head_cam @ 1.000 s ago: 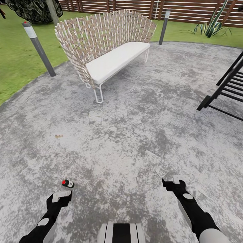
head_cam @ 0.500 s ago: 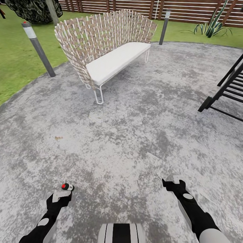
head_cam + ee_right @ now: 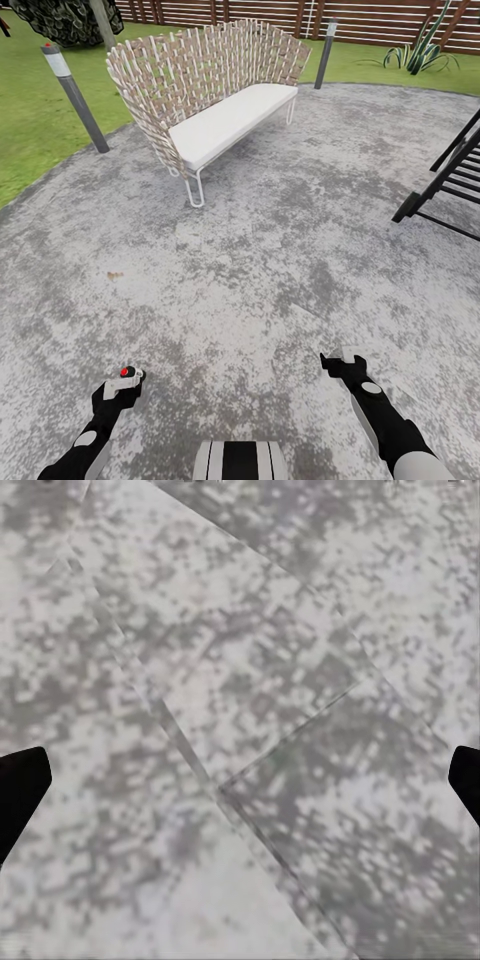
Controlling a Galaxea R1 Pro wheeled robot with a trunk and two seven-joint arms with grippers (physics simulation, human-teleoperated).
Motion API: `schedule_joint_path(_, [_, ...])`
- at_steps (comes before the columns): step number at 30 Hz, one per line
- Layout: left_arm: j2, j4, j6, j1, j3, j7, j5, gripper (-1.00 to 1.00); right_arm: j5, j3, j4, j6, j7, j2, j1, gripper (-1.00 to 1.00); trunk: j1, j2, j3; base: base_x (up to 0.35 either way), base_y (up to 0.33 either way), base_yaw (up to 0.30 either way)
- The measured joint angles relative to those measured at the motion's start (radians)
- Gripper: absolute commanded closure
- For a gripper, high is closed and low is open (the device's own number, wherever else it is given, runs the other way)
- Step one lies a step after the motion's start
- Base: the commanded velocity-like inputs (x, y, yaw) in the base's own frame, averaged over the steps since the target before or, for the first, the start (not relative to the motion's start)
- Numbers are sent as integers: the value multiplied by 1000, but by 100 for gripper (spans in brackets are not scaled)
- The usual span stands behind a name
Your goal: In the garden, pick up the pesticide atomizer on the floor and spray pesticide onto both trees until each tree trunk is fully covered.
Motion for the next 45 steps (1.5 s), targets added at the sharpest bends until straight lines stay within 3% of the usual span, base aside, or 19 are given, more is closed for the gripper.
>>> schedule_joint_path(14, [1,0,-3,0,0,0,0,-100,-1,0,-1,0,0,0,0,-100,0,0,0,19,0,0])
schedule_joint_path(24, [1,1,-9,1,0,0,0,-100,-2,0,-2,0,0,3,0,-100,3,-2,-38,0,0,0])
schedule_joint_path(45, [1,2,-9,2,0,0,0,-100,-1,0,0,0,0,3,0,-100,3,-2,-40,49,0,0])
